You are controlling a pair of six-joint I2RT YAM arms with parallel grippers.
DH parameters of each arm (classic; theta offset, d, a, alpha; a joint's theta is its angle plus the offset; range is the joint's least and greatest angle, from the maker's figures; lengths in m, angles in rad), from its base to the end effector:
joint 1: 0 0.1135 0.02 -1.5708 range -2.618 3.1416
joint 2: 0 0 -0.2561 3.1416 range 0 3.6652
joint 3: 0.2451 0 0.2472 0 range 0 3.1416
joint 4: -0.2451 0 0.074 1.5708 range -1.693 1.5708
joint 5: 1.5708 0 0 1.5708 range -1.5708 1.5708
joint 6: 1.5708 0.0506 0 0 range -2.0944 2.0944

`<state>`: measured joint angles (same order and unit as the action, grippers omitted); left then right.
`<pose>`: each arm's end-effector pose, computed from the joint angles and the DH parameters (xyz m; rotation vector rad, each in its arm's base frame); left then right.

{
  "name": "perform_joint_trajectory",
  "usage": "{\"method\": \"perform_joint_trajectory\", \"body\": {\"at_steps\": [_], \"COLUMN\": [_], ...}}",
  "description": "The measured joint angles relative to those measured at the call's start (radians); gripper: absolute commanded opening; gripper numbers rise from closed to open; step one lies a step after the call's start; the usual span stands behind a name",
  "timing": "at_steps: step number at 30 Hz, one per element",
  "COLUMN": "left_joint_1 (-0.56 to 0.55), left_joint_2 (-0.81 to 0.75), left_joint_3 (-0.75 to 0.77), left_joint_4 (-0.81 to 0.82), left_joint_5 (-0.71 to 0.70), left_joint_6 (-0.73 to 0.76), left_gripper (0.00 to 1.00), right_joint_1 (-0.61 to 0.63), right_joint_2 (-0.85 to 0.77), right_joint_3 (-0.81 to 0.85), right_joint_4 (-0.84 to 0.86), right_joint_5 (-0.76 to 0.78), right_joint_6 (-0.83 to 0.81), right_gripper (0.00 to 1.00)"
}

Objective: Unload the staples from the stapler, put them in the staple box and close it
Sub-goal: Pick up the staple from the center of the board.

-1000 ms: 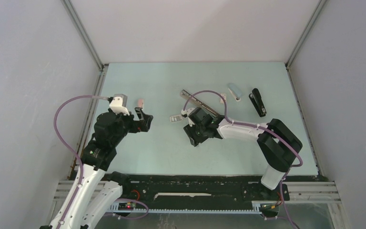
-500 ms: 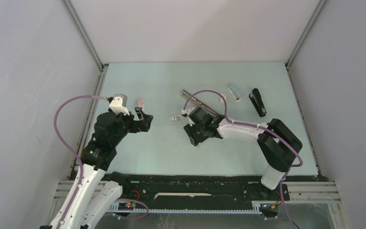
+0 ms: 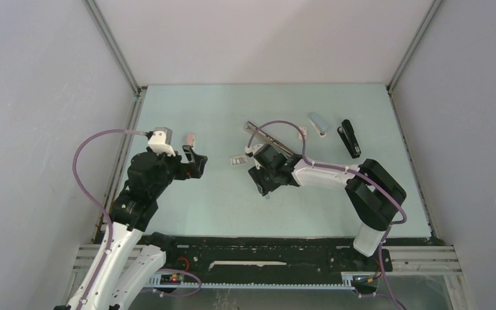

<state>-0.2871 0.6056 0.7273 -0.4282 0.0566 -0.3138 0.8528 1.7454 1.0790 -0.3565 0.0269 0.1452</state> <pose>0.1516 -0.0477 0.3104 0.0141 1.9032 -0.4639 0.2346 0.2664 0.1583 -0.9017 2.4700 0.3225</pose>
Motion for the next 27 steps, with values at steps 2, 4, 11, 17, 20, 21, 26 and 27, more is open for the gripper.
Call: {"method": "perform_joint_trajectory", "body": {"at_steps": [2, 4, 11, 17, 20, 21, 26, 27], "left_joint_1": [0.000, 0.000, 0.000, 0.000, 0.000, 0.000, 0.000, 0.000], "left_joint_2": [0.000, 0.000, 0.000, 0.000, 0.000, 0.000, 0.000, 0.000], "left_joint_3": [0.000, 0.000, 0.000, 0.000, 0.000, 0.000, 0.000, 0.000], "left_joint_4": [0.000, 0.000, 0.000, 0.000, 0.000, 0.000, 0.000, 0.000], "left_joint_5": [0.000, 0.000, 0.000, 0.000, 0.000, 0.000, 0.000, 0.000], "left_joint_6": [0.000, 0.000, 0.000, 0.000, 0.000, 0.000, 0.000, 0.000], "left_gripper": [1.00, 1.00, 1.00, 1.00, 1.00, 1.00, 1.00, 1.00], "right_joint_1": [0.000, 0.000, 0.000, 0.000, 0.001, 0.001, 0.010, 0.012], "right_joint_2": [0.004, 0.005, 0.012, 0.016, 0.027, 0.032, 0.042, 0.042], "right_joint_3": [0.002, 0.002, 0.002, 0.003, 0.003, 0.003, 0.003, 0.003], "right_joint_4": [0.000, -0.001, -0.001, -0.005, -0.017, -0.024, -0.037, -0.037], "right_joint_5": [0.001, 0.003, 0.019, 0.013, -0.003, -0.006, -0.008, -0.006], "right_joint_6": [0.000, 0.000, 0.000, 0.000, 0.000, 0.001, 0.000, 0.000], "right_gripper": [0.59, 0.59, 0.59, 0.55, 0.53, 0.53, 0.51, 0.51]}}
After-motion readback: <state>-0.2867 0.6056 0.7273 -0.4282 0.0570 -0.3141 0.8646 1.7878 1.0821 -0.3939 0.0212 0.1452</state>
